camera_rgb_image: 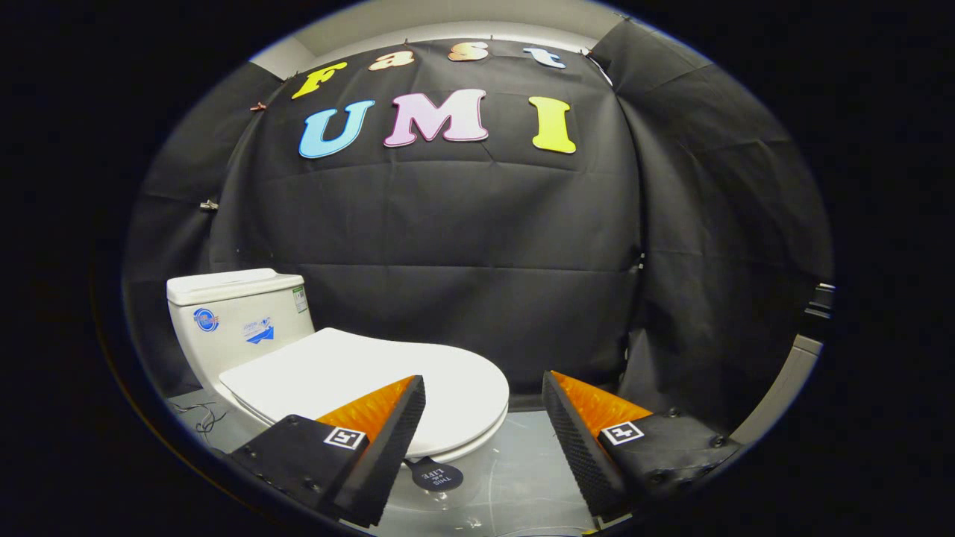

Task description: Open the toilet lid.

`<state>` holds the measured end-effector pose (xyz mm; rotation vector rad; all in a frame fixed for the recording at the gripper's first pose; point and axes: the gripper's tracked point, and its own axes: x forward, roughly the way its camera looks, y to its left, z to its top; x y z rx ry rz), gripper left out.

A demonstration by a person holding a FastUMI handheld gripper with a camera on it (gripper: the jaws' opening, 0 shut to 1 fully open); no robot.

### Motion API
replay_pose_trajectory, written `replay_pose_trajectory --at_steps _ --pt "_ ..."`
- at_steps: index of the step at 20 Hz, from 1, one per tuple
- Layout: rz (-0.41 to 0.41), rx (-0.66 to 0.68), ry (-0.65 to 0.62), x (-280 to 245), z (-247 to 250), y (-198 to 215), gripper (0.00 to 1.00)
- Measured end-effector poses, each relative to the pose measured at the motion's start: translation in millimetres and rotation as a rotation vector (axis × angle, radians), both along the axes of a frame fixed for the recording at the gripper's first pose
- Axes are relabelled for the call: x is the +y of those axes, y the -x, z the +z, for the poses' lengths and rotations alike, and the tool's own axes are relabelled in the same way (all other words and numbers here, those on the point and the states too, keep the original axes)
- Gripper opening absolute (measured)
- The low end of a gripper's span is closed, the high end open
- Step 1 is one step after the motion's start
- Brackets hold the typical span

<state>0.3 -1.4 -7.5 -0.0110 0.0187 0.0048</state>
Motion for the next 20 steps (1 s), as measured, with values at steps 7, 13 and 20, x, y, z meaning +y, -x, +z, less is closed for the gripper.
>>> replay_pose_trajectory --at_steps 7,13,20 --pt "-0.001 0.006 0.000 -0.2 -2.0 -0.6 0.99" --pt "0.004 0.010 0.002 1.3 -4.1 0.1 0.99" --pt "0.004 0.014 0.004 0.4 -4.2 -0.5 0.99"
